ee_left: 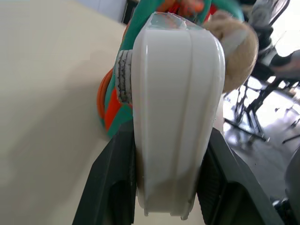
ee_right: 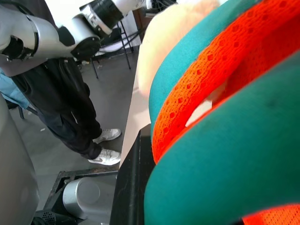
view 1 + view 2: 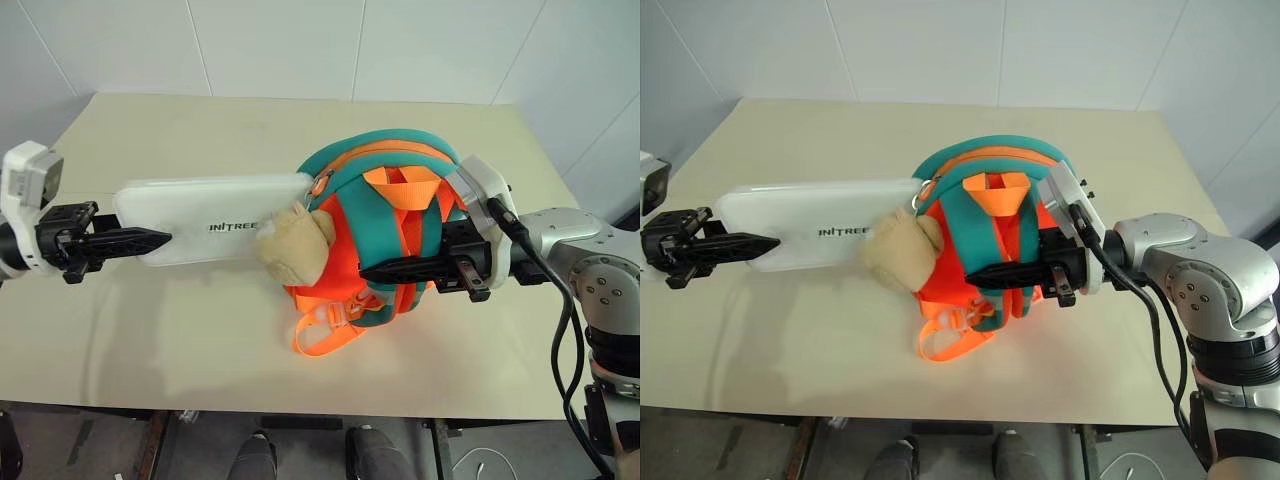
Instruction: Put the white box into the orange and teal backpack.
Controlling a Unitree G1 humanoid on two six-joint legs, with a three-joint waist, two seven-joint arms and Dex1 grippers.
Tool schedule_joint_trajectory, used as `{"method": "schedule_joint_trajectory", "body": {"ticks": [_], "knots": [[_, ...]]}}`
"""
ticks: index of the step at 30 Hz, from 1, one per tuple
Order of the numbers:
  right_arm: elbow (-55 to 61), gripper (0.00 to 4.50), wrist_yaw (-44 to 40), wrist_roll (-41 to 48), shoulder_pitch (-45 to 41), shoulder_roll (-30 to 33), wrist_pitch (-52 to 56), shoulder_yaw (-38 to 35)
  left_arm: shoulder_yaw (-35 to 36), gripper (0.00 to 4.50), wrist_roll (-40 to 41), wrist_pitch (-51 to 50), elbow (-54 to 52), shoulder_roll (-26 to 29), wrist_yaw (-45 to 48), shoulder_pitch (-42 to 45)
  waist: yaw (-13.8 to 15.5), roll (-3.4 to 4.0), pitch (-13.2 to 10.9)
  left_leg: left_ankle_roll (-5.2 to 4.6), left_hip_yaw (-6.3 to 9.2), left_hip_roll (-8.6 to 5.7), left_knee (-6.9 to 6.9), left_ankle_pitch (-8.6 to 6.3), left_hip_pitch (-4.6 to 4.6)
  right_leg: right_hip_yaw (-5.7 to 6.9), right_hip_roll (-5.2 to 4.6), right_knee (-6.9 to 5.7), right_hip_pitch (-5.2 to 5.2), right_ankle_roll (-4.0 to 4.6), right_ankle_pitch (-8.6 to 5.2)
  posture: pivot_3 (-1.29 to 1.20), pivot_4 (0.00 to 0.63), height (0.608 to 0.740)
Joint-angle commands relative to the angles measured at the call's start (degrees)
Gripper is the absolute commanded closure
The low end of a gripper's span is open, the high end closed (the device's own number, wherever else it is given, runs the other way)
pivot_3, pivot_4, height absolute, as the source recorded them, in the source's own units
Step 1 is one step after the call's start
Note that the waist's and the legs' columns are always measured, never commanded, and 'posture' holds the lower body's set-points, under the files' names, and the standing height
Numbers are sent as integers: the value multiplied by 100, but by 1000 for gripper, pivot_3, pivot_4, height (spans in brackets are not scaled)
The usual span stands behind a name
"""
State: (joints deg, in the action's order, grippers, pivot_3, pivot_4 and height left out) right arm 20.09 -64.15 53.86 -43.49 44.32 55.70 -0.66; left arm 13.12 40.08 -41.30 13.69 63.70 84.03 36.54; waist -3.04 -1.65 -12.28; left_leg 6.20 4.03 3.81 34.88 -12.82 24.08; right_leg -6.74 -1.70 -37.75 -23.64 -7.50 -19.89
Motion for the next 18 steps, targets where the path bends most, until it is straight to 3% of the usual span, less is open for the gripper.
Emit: {"method": "schedule_joint_trajectory", "body": {"ticks": [1,6,11,18], "knots": [[42,4500,-18,-11,-59,-9,-152,-81,-323,3229,-384,270,-39,128,112,323,-2,0,0,-1,0,0,2,-1,0,0,0,0,0,0,0,0,150,740],[32,4500,82,-50,-98,-153,-173,18,-1157,3230,-977,-168,-68,-362,-670,1416,25,0,0,-4,4,0,8,-2,1,2,3,-5,4,-1,0,0,150,740],[115,4500,212,-46,-59,-317,-153,60,-1613,3236,-1244,-578,-166,-880,-1177,1874,17,0,0,-5,5,-1,22,-3,0,-1,4,-9,11,-11,6,0,150,740],[190,4500,398,-9,-19,-458,-111,74,-2040,3237,-1654,-640,-68,-2308,-2241,2244,60,1,1,-11,9,-1,29,1,-2,-1,6,-15,17,-14,8,0,150,740]]}}
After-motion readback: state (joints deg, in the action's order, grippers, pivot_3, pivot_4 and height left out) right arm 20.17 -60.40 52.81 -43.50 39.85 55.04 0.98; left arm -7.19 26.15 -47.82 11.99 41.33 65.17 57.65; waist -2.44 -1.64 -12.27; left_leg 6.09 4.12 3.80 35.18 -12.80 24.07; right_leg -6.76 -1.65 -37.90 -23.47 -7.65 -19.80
